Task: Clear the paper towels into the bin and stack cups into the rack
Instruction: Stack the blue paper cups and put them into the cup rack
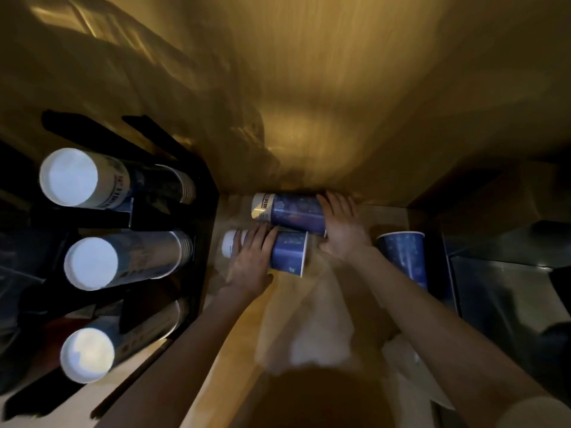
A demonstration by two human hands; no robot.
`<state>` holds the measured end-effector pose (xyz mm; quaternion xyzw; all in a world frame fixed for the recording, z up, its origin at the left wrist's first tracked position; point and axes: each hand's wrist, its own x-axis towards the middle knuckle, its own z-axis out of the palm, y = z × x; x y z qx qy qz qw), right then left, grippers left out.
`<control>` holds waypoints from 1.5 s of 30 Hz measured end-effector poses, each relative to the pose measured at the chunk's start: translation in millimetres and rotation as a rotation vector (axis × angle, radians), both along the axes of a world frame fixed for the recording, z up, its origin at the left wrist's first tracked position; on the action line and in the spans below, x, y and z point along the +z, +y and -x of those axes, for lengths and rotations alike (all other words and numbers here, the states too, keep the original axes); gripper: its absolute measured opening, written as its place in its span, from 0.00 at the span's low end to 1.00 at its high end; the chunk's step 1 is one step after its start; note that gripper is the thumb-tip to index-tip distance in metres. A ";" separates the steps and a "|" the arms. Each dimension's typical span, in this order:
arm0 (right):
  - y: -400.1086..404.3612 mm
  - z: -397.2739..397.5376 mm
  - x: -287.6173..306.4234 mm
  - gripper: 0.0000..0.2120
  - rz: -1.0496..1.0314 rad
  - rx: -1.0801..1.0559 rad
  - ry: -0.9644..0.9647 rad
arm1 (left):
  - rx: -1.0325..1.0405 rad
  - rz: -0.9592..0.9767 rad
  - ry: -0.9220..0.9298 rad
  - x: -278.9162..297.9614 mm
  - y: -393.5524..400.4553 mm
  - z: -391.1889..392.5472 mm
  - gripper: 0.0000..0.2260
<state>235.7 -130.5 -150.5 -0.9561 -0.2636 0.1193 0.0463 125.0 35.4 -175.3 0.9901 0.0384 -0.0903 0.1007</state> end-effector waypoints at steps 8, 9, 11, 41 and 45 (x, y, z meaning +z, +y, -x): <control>-11.8 -0.8 2.9 0.44 -0.095 -0.055 0.037 | -0.016 -0.003 0.074 8.4 6.7 -16.5 0.35; -13.9 -0.2 7.7 0.45 -0.109 -0.071 0.076 | -0.019 0.010 0.132 13.0 8.0 -19.8 0.36; -17.6 0.4 18.4 0.47 -0.139 -0.121 0.154 | -0.022 0.109 0.219 20.9 10.5 -23.7 0.38; -24.1 83.8 203.3 0.47 -0.956 -0.191 0.062 | 0.398 0.886 -0.127 4.5 -32.6 41.7 0.40; -12.3 97.1 189.4 0.44 -0.700 -0.058 0.147 | 0.393 0.912 -0.121 -0.8 -28.4 38.9 0.39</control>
